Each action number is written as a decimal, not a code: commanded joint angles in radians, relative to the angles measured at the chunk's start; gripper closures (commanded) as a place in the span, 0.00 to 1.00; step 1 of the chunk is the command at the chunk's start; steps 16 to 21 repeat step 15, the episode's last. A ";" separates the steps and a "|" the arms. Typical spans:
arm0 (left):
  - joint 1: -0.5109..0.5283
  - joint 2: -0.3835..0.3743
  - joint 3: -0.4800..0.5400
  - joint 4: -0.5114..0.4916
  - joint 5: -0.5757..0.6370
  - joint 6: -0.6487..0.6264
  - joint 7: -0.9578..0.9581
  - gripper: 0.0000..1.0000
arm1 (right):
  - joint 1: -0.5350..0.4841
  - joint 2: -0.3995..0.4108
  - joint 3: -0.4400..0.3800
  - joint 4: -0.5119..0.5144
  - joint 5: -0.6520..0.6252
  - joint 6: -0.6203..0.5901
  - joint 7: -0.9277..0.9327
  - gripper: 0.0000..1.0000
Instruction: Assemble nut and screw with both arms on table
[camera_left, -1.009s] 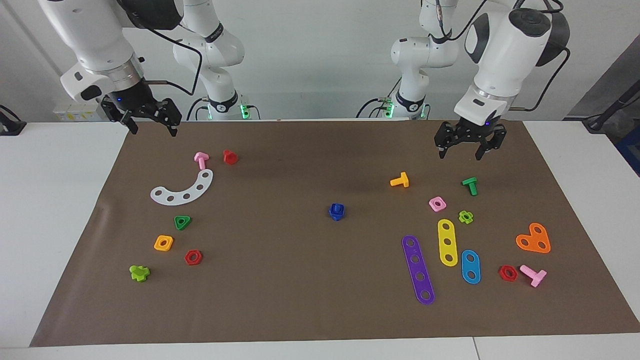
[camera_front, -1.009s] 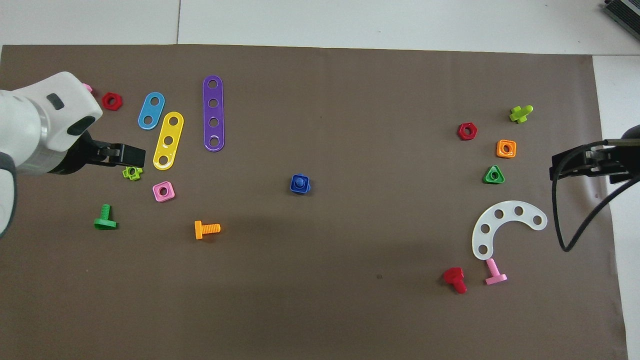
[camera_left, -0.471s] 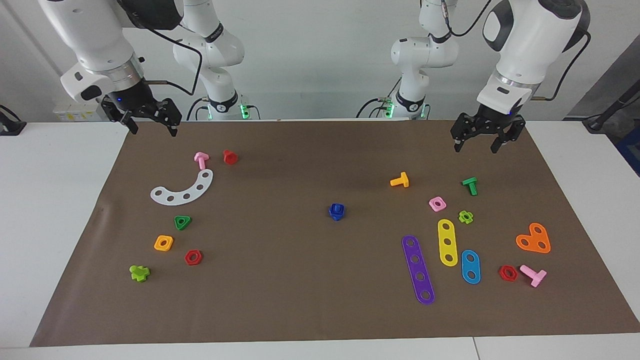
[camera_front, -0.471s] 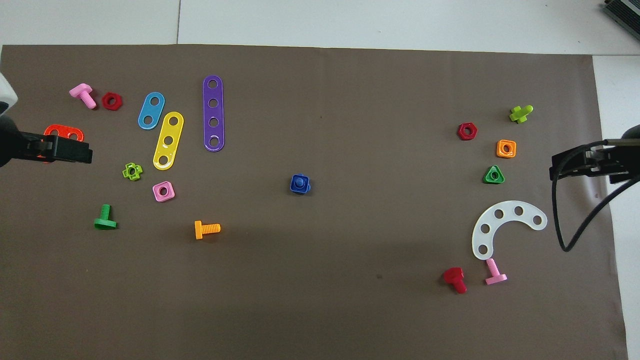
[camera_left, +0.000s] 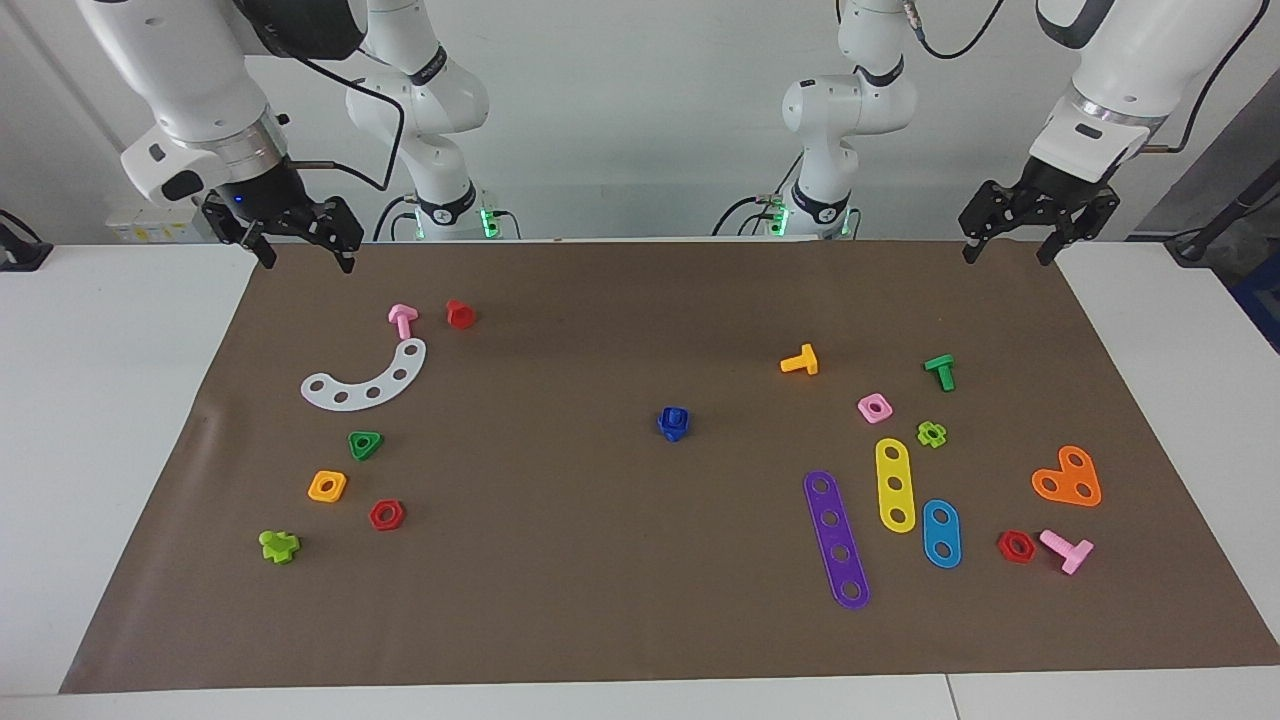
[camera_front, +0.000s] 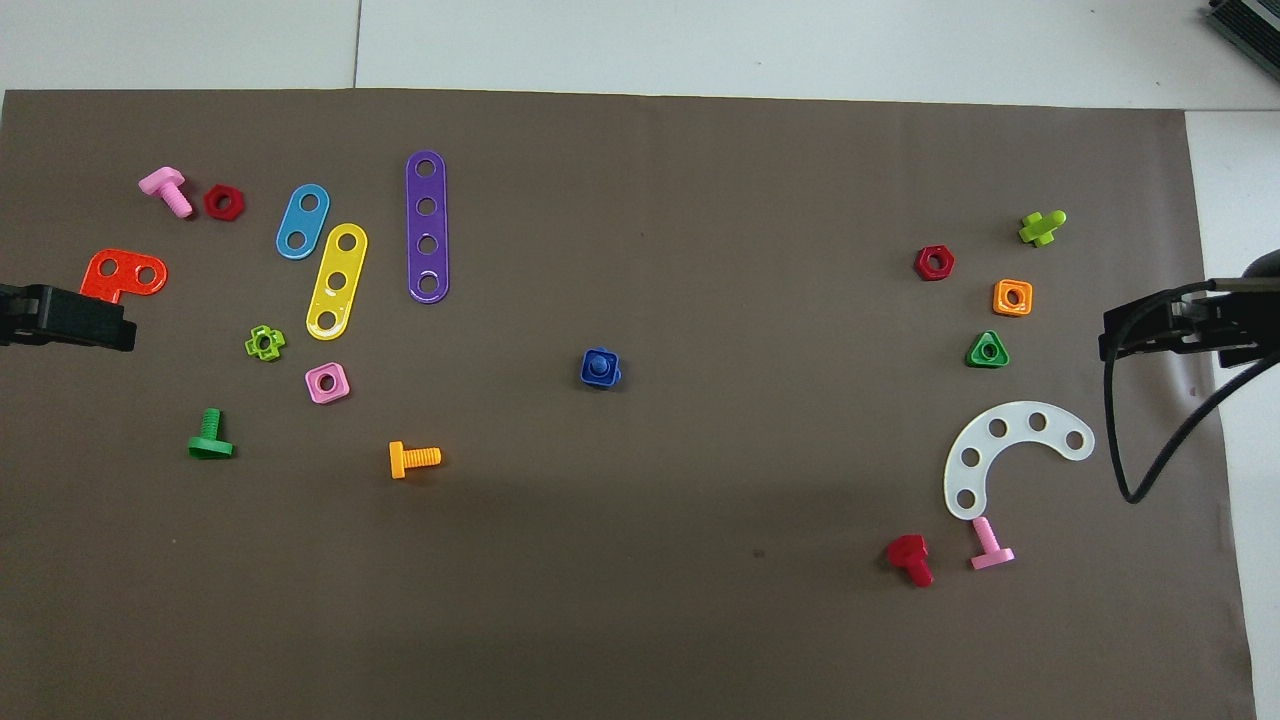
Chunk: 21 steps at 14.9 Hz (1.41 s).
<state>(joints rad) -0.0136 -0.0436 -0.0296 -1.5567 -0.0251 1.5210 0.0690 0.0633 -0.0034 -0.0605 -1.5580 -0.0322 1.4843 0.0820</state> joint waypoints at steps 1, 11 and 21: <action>0.007 0.011 -0.006 0.024 -0.007 -0.032 0.008 0.00 | 0.000 -0.026 0.001 -0.033 0.000 0.024 -0.018 0.00; 0.006 -0.006 -0.004 -0.006 -0.006 -0.041 0.008 0.00 | 0.000 -0.026 0.001 -0.033 0.000 0.024 -0.018 0.00; 0.006 -0.006 -0.004 -0.006 -0.004 -0.035 0.008 0.00 | 0.000 -0.026 0.001 -0.034 0.000 0.024 -0.018 0.00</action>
